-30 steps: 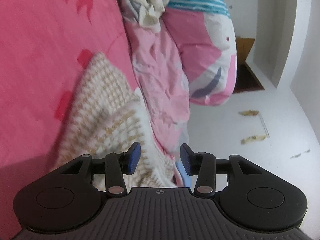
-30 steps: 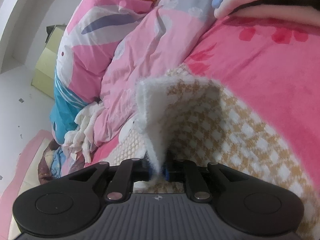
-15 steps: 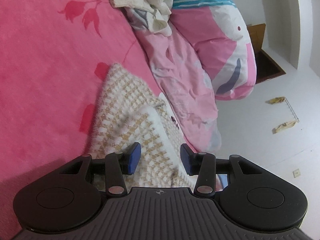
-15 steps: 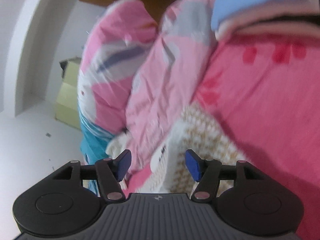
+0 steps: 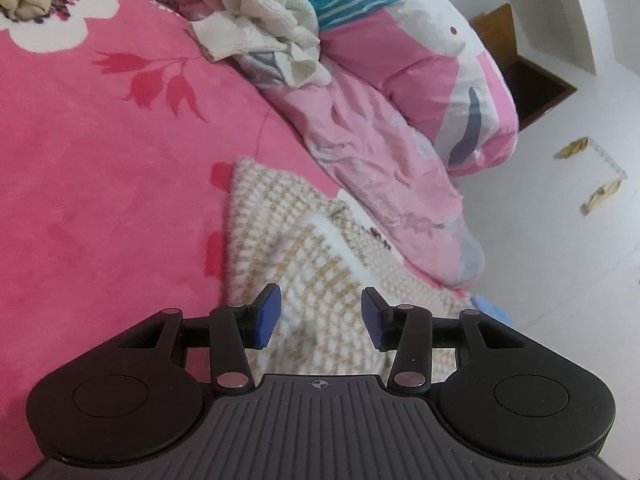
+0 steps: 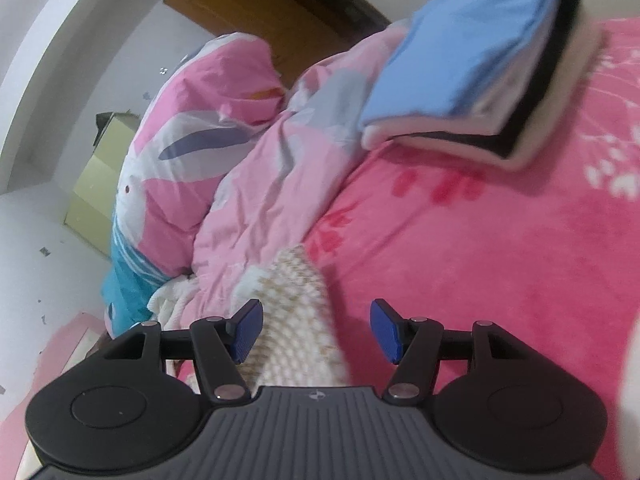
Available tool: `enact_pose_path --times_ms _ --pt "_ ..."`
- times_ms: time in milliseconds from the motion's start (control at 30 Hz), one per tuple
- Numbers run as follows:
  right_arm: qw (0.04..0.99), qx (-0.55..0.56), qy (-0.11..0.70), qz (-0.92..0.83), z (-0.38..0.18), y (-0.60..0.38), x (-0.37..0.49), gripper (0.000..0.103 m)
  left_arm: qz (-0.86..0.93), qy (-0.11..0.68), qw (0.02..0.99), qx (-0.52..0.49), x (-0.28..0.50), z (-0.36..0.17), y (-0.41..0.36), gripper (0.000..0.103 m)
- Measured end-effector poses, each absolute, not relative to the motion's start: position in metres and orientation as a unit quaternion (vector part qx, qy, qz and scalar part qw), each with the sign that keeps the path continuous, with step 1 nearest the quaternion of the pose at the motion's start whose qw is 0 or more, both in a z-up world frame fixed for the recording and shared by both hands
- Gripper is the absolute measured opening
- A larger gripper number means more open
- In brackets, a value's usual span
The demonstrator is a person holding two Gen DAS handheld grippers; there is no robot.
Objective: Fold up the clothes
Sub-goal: 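Lift both open grippers away from the folded coat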
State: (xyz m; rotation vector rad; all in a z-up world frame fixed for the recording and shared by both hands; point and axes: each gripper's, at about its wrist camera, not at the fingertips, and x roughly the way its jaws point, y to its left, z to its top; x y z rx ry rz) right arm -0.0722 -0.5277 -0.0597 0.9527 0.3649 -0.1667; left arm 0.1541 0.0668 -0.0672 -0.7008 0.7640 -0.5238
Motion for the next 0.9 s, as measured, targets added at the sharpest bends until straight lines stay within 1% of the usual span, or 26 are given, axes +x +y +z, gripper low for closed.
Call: enact_pose_path --times_ms 133,167,300,533,667,833,867,900 --pt "0.872 0.439 0.201 -0.080 -0.061 -0.529 -0.066 0.063 -0.242 0.372 0.837 -0.320 0.150 -0.066 0.068 0.047" --pt "0.876 0.428 0.209 -0.075 -0.060 -0.527 -0.060 0.063 -0.243 0.372 0.839 -0.316 0.150 -0.066 0.067 0.049" --pt "0.897 0.372 0.233 -0.051 -0.053 -0.517 -0.032 0.063 -0.246 0.369 0.851 -0.282 0.154 -0.063 0.060 0.050" --pt "0.924 0.273 0.268 0.007 -0.046 -0.495 0.006 0.062 -0.267 0.351 0.884 -0.158 0.152 -0.055 0.040 0.050" --pt "0.926 0.251 0.282 0.009 -0.044 -0.491 0.016 0.062 -0.265 0.343 0.894 -0.115 0.158 -0.056 0.030 0.050" --pt "0.928 0.235 0.290 0.007 -0.040 -0.490 0.028 0.056 -0.265 0.329 0.900 -0.109 0.170 -0.057 0.022 0.049" --pt "0.927 0.231 0.294 0.004 -0.041 -0.489 0.030 0.050 -0.259 0.327 0.903 -0.102 0.171 -0.057 0.020 0.047" --pt "0.927 0.228 0.297 0.001 -0.042 -0.489 0.031 0.044 -0.249 0.328 0.907 -0.087 0.171 -0.057 0.016 0.041"
